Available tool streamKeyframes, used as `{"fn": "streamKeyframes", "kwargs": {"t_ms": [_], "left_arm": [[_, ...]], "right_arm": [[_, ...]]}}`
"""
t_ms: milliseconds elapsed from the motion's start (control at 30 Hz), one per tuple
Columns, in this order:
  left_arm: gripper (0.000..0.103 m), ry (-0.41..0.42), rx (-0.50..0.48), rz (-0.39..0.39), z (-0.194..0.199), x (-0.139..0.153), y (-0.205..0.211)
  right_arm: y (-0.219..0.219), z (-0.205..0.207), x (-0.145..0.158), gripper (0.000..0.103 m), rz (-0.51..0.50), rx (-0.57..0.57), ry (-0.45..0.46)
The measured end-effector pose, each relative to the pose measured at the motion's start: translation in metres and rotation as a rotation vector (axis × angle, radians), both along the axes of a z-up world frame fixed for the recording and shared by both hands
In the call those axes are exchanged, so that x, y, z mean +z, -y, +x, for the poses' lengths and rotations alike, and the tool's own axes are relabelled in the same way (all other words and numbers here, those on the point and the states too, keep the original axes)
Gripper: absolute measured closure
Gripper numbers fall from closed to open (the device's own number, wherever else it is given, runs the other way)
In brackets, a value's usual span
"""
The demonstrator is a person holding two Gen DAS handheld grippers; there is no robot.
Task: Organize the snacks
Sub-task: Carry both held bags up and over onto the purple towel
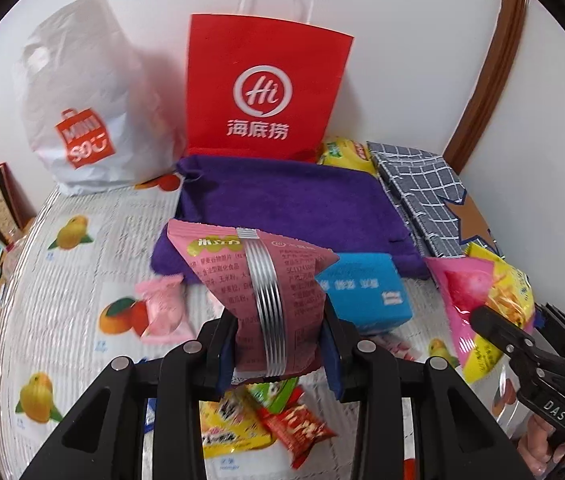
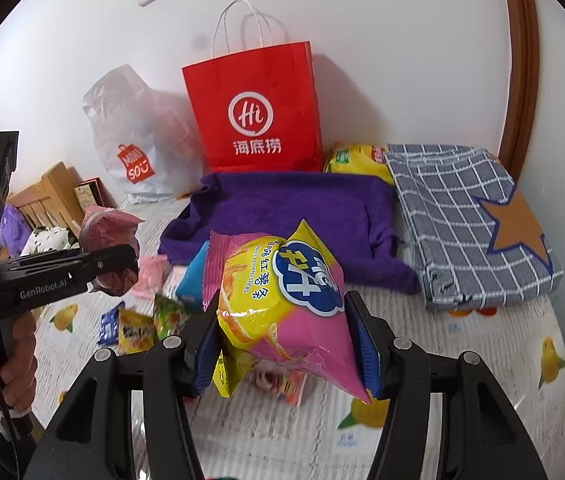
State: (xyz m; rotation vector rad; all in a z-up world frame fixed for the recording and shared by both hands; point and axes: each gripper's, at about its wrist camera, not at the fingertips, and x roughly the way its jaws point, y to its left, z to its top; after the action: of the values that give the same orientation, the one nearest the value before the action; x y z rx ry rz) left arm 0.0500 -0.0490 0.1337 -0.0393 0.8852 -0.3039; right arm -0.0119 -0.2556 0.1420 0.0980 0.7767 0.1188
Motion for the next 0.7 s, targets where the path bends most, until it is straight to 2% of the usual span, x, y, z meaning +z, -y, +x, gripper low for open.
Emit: {"fn": "streamKeyframes", "kwargs": {"t_ms": [300,700], "left_arm": [[0.069,0.015,-0.012,0.031,0.031,0.010,0.013],[0.069,0.000,-0.005,0.052,0.087,0.006,0.017]], "right_arm": [[0.002,0.046,0.005,0.046,0.003,0.004,0.008],[0.012,0.109,0.003,0.046,-0.009,-0.009,0.013]]}}
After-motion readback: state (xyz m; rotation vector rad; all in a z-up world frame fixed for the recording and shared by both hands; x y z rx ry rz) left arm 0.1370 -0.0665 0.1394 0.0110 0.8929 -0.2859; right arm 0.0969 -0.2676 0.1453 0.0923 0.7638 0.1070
